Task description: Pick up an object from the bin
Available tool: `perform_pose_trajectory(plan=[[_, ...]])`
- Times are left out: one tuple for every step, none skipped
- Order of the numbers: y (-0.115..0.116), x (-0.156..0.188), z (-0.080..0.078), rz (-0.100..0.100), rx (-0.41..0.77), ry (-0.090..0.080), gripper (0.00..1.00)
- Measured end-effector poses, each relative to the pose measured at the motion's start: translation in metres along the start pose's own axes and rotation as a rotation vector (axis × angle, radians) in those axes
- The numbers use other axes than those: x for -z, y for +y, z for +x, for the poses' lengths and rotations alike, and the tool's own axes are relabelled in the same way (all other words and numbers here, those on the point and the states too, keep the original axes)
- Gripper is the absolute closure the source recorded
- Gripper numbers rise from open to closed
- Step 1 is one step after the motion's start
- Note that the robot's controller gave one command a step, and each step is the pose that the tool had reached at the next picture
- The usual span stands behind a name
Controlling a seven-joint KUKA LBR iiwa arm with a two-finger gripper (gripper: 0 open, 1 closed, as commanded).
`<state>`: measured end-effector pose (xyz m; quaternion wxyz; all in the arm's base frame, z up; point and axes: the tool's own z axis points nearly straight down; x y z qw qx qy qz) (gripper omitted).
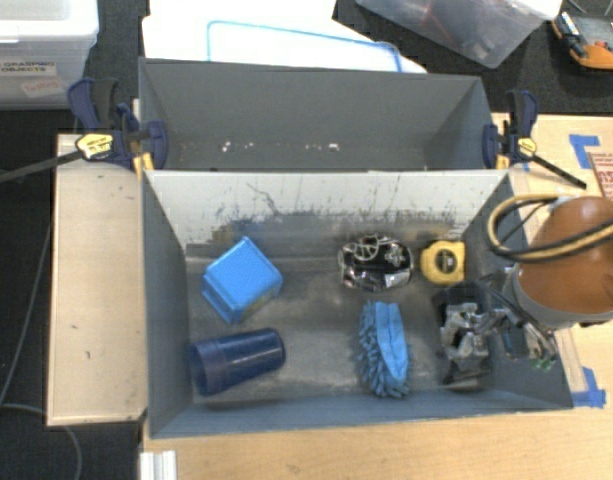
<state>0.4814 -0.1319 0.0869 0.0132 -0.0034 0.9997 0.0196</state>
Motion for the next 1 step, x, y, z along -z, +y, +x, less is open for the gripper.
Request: perform_pose_trajectory(plan=[[-0.0063,0.0216,-0.0083,0.009,0.082,-0.003,1.00]])
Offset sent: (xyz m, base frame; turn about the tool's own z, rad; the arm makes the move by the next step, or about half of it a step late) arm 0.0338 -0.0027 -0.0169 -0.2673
